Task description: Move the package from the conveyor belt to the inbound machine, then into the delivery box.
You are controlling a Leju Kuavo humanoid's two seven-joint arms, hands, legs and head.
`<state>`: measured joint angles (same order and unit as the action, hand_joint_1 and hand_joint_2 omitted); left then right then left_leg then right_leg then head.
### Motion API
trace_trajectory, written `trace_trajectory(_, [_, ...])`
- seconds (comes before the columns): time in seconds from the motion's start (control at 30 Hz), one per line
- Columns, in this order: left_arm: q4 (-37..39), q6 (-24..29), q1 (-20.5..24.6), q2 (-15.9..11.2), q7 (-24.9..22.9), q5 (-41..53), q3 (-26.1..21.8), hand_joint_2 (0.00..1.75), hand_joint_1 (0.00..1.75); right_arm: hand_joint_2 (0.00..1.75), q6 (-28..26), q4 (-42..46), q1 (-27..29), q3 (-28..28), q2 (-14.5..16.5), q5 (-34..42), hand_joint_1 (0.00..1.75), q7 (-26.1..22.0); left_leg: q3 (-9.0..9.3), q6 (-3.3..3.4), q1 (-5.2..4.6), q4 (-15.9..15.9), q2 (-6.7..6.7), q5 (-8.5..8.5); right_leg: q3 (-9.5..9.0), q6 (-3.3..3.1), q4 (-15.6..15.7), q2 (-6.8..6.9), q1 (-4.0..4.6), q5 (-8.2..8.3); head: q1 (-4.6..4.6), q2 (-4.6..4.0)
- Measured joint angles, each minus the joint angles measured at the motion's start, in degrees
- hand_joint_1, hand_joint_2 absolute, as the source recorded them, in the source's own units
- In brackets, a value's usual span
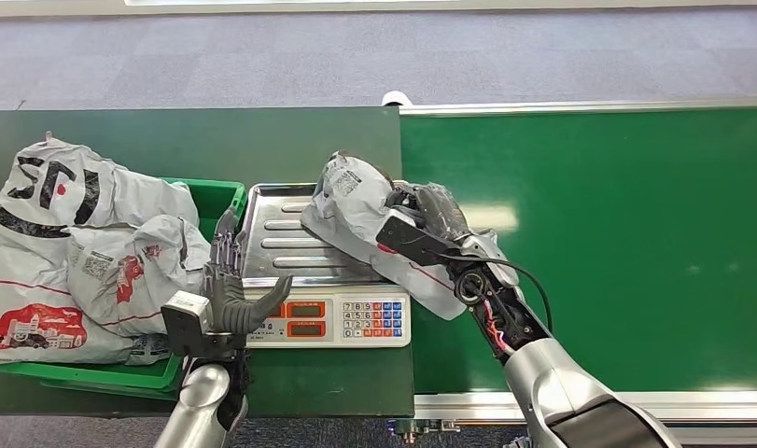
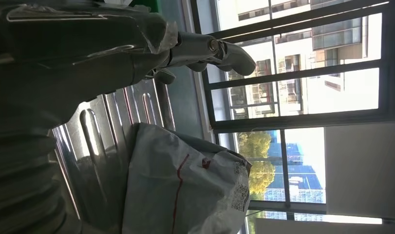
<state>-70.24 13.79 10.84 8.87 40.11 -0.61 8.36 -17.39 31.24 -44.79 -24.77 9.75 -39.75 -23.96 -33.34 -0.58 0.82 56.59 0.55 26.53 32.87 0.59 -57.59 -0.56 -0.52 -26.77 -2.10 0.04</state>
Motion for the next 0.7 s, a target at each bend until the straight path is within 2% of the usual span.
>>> trace_trajectory(0.17, [0.1, 0.0, 0.0, 0.0, 0.0, 0.0, 0.0, 1.75, 0.00, 1.75, -0.5, -1.2, 0.1, 0.9, 0.6, 5.0, 1.75, -3.8, 0.00, 0.00, 0.00, 0.0, -0.02, 0.00, 0.00, 0.00, 0.0, -0.02, 0.00, 0.00, 0.01, 0.00])
trace_trajectory(0.27, [0.3, 0.4, 0.0, 0.0, 0.0, 0.0, 0.0, 1.75, 0.00, 1.75, 0.6, -1.3, 0.2, 3.2, 1.4, 13.5, 1.75, -8.7, -0.01, 0.00, 0.00, 0.0, -0.02, 0.00, 0.01, 0.00, 0.0, -0.02, 0.00, 0.00, 0.01, 0.00])
trace_trajectory(0.4, [0.7, 0.7, 0.0, 0.0, 0.0, -0.4, 0.4, 1.75, 0.00, 1.75, 1.9, -0.8, 0.0, 6.3, 2.4, 20.8, 1.75, -11.4, -0.02, 0.00, 0.00, 0.0, -0.01, 0.00, 0.01, 0.00, 0.0, -0.02, 0.00, 0.00, 0.00, 0.00])
trace_trajectory(0.57, [1.1, 1.0, -0.1, 0.0, 0.0, -0.8, 0.9, 1.75, 0.00, 1.75, -3.6, 1.4, -0.8, 9.3, 3.5, 27.8, 1.75, -15.4, -0.02, 0.00, 0.00, 0.0, 0.01, 0.00, 0.01, 0.00, 0.0, -0.01, 0.00, 0.00, 0.00, 0.00])
trace_trajectory(0.7, [1.2, 1.1, -0.2, 0.0, 0.0, -1.0, 1.2, 1.75, 0.00, 1.75, -6.9, 3.5, -1.8, 11.5, 4.0, 31.3, 1.75, -15.8, -0.02, 0.00, -0.01, 0.0, 0.00, 0.00, 0.01, 0.00, 0.0, -0.01, -0.01, 0.00, 0.00, 0.00])
